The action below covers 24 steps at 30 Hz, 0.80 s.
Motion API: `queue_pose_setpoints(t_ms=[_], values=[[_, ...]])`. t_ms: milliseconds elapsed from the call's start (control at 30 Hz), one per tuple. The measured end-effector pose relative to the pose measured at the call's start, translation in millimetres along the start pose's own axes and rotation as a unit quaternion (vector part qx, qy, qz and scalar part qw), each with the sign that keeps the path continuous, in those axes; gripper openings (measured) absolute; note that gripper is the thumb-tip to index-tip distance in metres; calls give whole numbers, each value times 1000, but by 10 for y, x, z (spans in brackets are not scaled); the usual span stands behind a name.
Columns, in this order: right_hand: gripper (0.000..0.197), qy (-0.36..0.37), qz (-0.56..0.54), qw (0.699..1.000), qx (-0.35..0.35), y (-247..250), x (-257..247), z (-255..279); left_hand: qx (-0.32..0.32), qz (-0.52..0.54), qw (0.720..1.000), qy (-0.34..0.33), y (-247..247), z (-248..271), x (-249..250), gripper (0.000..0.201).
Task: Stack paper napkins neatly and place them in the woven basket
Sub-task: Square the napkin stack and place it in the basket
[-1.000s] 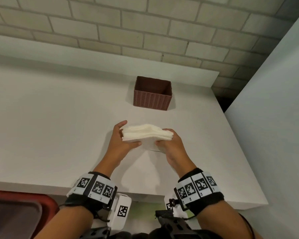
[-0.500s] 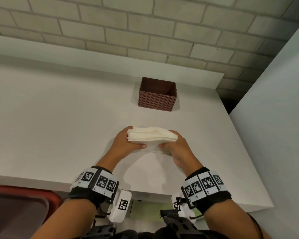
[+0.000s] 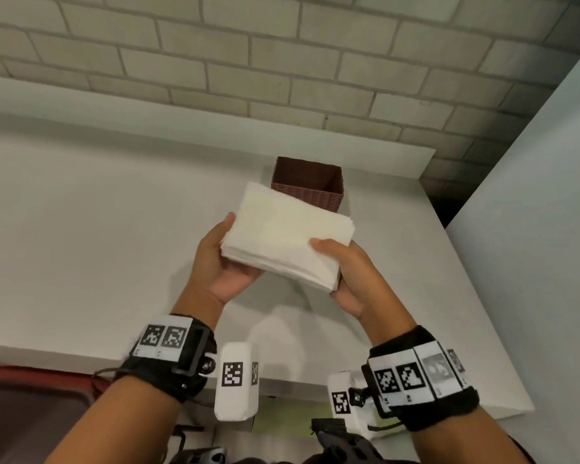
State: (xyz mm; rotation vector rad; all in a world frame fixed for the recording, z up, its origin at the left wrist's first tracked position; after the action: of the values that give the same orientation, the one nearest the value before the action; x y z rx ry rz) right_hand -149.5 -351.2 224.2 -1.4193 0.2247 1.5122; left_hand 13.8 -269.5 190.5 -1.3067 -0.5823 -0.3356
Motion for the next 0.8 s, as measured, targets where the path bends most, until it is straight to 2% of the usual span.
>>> queue_pose_setpoints(t_ms=[33,100,167,233,300,400,467,500,533,667,733,800], values=[[38,1,11,1000,9,-20,37,-12,-7,36,999,0,8,4,-48,42],[38,1,46,999,27,-3,90,-27,-10,35,999,-7,23,22,-99,37],[37,-7,70,997,39,62,122,-47,15,-30,999,-2,70,28,-99,36],[36,-20,88,995,34,123,154,-74,57,-156,986,22,116,4,-89,36],[38,-19,115,993,27,174,191,-103,82,-304,949,23,137,-21,-103,40],[36,11,190,981,31,252,225,-130,100,-484,869,-42,157,-31,-122,36],[39,15,227,973,29,313,270,-148,112,-571,811,-67,179,-33,-171,31],[40,10,233,972,34,336,305,-157,124,-589,796,-66,190,-30,-213,33],[42,3,239,970,44,354,340,-165,129,-594,792,-61,230,-42,-261,37],[47,-18,259,963,69,357,402,-202,134,-577,805,-26,329,-43,-389,61],[38,-7,270,960,79,338,336,-185,127,-565,815,-30,304,-31,-341,57],[33,-6,278,959,58,305,197,-142,101,-549,829,-33,222,-4,-182,48]])
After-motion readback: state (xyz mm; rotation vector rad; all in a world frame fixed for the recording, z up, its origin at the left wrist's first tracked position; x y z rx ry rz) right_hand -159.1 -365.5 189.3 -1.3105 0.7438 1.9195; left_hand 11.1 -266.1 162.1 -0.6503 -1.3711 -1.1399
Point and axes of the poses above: each hand's wrist, its own z-axis away from the middle knuckle, its own y-axis out of the back of the hand, x = y × z, the point moved 1 cm from there along -z, towards the middle knuckle, and after that the axes turned 8 degrees about -z, right-handed, at the moved point
